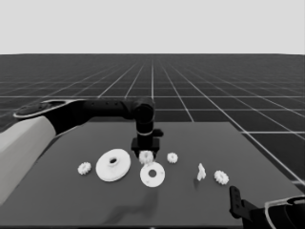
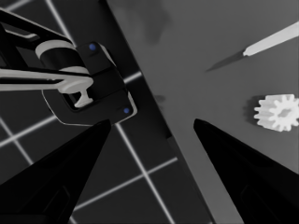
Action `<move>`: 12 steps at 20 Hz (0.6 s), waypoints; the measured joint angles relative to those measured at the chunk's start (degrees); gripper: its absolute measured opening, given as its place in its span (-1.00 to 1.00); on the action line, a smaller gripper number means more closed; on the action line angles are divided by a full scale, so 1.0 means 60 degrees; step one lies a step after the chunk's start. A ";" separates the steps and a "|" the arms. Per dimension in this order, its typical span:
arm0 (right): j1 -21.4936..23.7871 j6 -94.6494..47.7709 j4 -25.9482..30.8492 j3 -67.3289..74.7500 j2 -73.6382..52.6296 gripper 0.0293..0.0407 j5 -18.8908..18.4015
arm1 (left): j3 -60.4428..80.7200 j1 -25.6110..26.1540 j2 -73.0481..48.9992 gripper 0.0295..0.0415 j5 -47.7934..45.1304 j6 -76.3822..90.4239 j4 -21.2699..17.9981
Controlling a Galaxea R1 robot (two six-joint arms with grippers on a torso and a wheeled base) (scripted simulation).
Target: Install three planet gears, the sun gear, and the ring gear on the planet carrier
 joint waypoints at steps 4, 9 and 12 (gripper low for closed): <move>0.0000 0.0000 0.0000 0.0000 0.0000 0.61 0.0000 | -0.0588 0.3186 0.0103 -0.72 -0.0058 0.0448 0.3218; 0.0000 0.0000 0.0000 0.0000 0.0000 0.61 0.0000 | -0.1252 0.3885 0.0235 -0.73 -0.0286 0.0924 0.3876; 0.0000 0.0000 0.0000 0.0000 0.0000 0.61 0.0000 | -0.1296 0.3925 0.0244 -0.19 -0.0304 0.0953 0.3914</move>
